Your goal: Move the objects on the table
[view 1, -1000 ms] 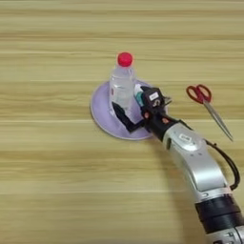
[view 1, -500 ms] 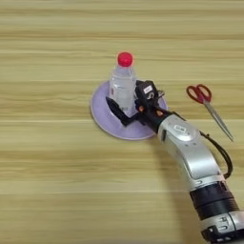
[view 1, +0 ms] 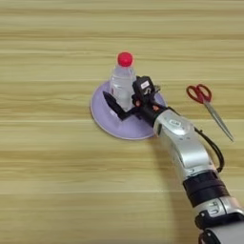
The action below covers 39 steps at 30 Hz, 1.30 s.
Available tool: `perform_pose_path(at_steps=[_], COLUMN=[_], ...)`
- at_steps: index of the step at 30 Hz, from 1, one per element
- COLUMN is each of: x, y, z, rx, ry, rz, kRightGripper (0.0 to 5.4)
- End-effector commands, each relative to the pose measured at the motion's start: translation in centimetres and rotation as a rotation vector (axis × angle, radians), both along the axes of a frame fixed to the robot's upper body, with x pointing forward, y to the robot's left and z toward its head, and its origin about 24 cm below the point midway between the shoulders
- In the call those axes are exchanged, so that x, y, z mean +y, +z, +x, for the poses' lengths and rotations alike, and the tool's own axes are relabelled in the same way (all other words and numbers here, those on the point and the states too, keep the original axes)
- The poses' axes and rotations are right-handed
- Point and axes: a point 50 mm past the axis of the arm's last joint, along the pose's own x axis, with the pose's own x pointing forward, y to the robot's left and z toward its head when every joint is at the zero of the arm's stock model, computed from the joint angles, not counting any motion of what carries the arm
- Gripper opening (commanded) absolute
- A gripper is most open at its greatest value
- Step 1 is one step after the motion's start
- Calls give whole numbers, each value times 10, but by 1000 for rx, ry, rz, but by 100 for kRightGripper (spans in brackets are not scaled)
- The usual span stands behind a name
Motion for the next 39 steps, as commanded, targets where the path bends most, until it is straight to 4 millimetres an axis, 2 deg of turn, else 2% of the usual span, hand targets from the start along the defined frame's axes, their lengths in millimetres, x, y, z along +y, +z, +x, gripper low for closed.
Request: perform_pose_path(at_steps=[1,14,31,39], x=[1,-5,-13,-35], y=[36,25,48,71], z=[19,23,19,19], rx=[-161,-166,-302,-375], ry=[-26,-53,-102,-178], rz=[41,31,71,103], kRightGripper=[498,335,316,315])
